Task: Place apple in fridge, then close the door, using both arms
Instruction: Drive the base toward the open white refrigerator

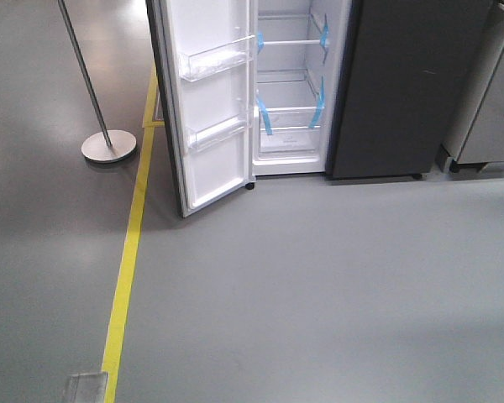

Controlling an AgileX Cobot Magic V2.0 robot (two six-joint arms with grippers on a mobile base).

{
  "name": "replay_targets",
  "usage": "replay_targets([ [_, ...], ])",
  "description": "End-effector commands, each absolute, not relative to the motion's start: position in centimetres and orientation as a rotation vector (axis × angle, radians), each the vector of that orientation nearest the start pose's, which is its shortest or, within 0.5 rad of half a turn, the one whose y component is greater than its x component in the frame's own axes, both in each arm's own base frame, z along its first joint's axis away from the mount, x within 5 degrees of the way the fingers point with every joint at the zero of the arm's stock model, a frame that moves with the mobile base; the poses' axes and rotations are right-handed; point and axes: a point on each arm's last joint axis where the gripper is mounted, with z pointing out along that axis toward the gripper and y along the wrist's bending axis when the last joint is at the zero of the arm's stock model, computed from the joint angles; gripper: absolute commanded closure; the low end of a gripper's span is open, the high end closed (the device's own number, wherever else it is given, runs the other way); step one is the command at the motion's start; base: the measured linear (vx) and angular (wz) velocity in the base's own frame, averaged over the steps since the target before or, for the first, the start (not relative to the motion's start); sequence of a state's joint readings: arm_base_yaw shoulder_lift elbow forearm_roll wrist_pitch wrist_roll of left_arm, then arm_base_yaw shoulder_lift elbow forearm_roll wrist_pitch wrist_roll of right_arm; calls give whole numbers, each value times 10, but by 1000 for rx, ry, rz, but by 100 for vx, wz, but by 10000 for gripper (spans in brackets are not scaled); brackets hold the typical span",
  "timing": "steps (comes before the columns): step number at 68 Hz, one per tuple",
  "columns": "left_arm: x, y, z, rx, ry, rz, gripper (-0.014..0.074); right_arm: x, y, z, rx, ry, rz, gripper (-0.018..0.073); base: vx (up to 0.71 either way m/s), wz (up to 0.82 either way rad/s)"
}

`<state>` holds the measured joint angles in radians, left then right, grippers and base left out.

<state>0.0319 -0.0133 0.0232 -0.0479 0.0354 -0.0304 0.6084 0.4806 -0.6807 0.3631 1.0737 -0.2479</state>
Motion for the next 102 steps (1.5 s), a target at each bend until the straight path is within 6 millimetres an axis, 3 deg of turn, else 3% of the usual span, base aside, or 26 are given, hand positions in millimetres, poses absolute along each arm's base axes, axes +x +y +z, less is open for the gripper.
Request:
replay_targets([
  [1, 55, 2, 208, -94, 1444, -49, 603, 40, 63, 332, -899, 2101, 663, 367, 32, 10],
  [102, 55, 2, 208, -94, 1444, -49, 603, 40, 63, 332, -899, 2101, 663, 367, 21, 5],
])
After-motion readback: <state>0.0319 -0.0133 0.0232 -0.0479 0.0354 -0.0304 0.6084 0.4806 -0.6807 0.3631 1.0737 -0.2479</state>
